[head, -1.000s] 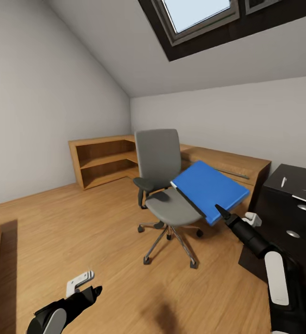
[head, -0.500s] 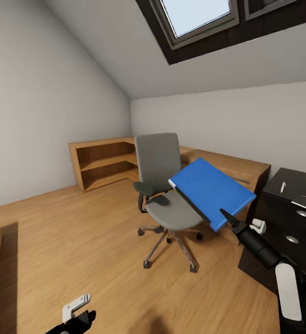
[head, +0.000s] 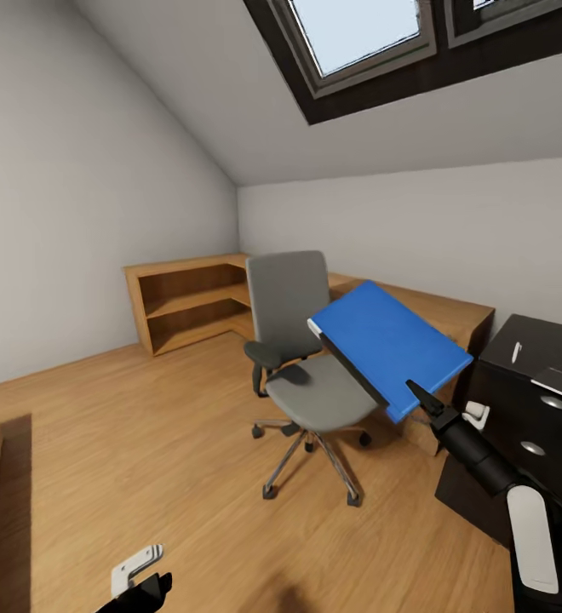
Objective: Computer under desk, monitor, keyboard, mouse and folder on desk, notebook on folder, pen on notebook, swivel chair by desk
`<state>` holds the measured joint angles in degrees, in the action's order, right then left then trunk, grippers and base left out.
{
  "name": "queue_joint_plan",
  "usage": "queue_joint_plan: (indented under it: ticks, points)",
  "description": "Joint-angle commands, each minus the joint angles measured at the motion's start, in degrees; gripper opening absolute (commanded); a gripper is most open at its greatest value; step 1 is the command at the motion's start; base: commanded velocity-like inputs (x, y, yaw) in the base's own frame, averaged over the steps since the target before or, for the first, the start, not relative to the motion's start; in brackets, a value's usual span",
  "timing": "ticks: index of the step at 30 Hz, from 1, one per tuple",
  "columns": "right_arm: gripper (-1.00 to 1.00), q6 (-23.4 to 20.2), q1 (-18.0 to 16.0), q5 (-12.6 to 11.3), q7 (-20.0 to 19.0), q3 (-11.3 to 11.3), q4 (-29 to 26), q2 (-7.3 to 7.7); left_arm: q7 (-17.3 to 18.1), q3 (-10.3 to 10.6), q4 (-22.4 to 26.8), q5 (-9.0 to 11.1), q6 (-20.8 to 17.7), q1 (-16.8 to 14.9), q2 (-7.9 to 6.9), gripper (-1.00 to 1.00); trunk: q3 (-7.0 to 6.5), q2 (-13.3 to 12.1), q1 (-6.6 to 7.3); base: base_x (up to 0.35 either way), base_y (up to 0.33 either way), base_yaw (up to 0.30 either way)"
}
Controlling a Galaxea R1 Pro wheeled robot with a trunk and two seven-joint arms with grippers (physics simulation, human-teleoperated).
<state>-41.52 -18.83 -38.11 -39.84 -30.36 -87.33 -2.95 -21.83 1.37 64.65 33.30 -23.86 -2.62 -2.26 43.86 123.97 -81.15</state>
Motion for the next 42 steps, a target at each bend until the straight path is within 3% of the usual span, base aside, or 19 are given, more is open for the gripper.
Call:
queue_joint_plan:
  ticks: [1, 6, 11, 18, 28, 42]
  points:
    - [-1.0, -0.3, -0.1, 0.0, -0.1, -0.2, 0.0, 0.05, -0.6, 0.6, 0.0, 0.6, 0.0, 0.0, -0.04, 1.0, -0.12, -0.4, 0.24, 0.0, 0.0, -0.196]
    - [-1.0, -0.2, -0.1, 0.0, -0.1, -0.2, 0.0, 0.13, -0.9, 2.4, -1.1, 0.6, 0.0, 0.0, -0.02, 1.0, -1.02, -2.4, 1.33, 0.0, 0.0, -0.241]
    - [-1.0, -0.2, -0.1, 0.0, -0.2, -0.2, 0.0, 0.13, -0.8, 2.9, -3.0, 0.5, 0.7, 0.0, -0.02, 1.0, -1.92, -4.4, 2.43, -0.125, 0.0, -0.253]
    - [-1.0, -0.1, -0.1, 0.1, -0.2, -0.2, 0.1, 0.08, -0.7, 3.7, -4.3, 0.5, 6.1, 0.0, -0.02, 1.0, -3.17, -7.2, 3.97, -0.301, -0.001, -0.255]
    - [-1.0, 0.0, -0.1, 0.1, -0.2, -0.2, 0.1, 0.05, -1.0, 8.7, -4.7, 0.6, 7.7, 0.0, -0.1, 1.0, -4.97, -11.2, 6.17, -0.148, -0.03, -0.255]
    - [-1.0, 0.1, -0.1, 0.2, -0.1, -0.2, 0.1, 0.05, -1.0, 9.4, -6.0, 0.5, 7.8, 0.0, -0.03, 1.0, -7.48, -16.8, 9.24, -0.006, -0.001, -0.257]
